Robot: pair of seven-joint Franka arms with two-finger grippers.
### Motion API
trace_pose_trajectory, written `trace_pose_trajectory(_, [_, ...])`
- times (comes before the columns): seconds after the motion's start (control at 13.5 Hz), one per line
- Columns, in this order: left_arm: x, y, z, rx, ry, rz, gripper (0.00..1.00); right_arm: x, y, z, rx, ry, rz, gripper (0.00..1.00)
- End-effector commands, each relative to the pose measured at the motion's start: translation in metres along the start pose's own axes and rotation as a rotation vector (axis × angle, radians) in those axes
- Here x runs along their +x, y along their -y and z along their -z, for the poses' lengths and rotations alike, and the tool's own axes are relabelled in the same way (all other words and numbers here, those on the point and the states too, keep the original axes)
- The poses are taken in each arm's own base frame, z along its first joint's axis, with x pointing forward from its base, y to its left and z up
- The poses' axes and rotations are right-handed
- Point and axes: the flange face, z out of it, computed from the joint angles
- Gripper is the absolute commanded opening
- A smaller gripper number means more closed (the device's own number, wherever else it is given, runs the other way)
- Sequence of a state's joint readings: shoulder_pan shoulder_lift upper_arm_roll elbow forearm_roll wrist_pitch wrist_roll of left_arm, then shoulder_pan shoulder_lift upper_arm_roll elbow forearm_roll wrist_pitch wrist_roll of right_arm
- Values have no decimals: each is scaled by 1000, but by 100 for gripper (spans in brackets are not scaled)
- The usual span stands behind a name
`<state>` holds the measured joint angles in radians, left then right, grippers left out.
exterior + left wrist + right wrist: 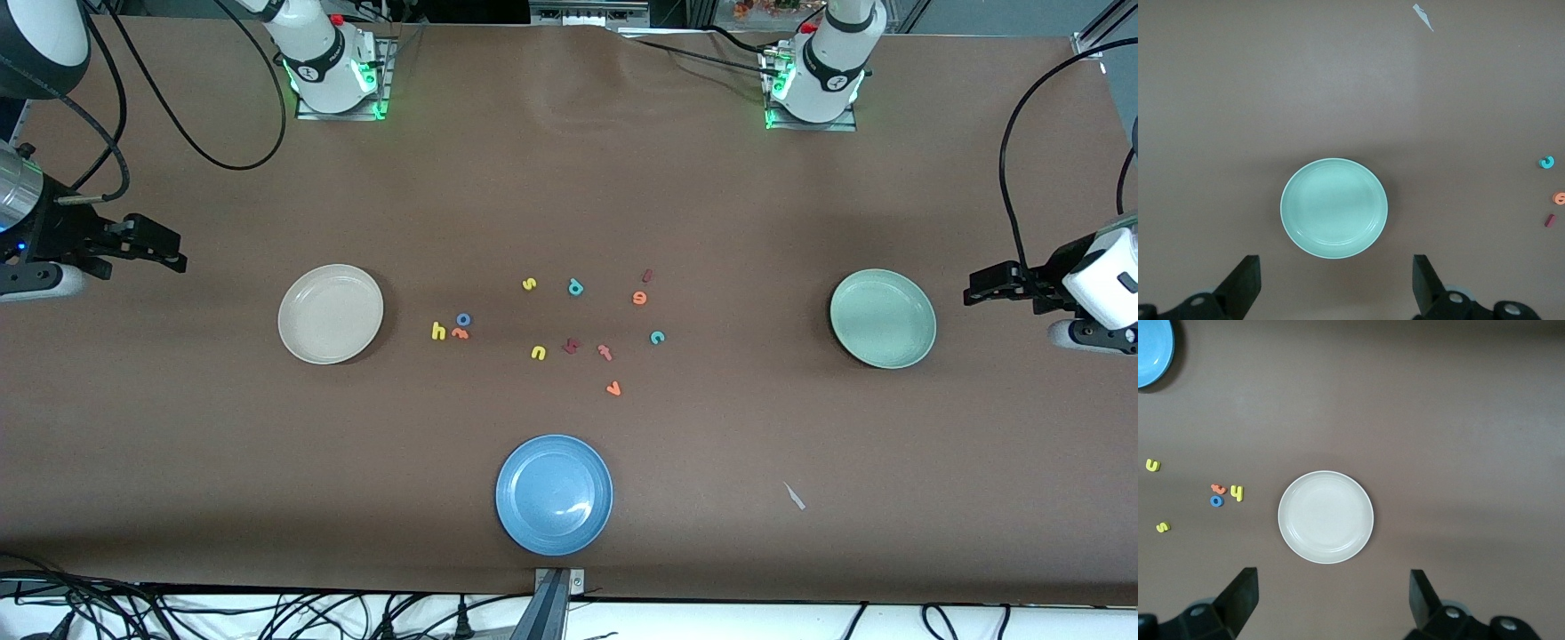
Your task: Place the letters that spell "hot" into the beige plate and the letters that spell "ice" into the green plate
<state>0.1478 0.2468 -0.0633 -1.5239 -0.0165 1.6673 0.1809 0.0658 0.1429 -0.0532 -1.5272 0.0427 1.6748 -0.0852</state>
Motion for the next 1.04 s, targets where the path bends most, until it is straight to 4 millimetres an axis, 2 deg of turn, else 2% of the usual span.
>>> trace_pose_trajectory(0.0, [-6, 2, 2, 17, 12, -1, 100, 3, -1, 1, 9, 1, -3, 100])
trace_pose_trajectory(0.22, [-4, -1, 1, 17, 13, -5, 100, 5, -2, -10, 8, 25, -1, 100])
trace_pose_trajectory(0.37, [-3, -6, 1, 16, 13, -12, 100, 8, 6, -20, 19, 46, 24, 100])
trace_pose_trajectory(0.59, [-2, -16, 1, 5, 10, -27, 100, 20, 68, -41, 15, 75, 35, 100])
trace_pose_trajectory(0.67, [0, -27, 3, 5, 8, -45, 100, 23, 92, -48, 8, 78, 24, 100])
trace_pose_trajectory(0.81, [-1, -47, 4, 0, 21, -77, 100, 32, 124, -65, 5, 89, 18, 100])
trace_pose_trajectory(0.96, [-1, -51, 3, 9, 34, -82, 100, 45, 158, -90, 4, 103, 50, 100])
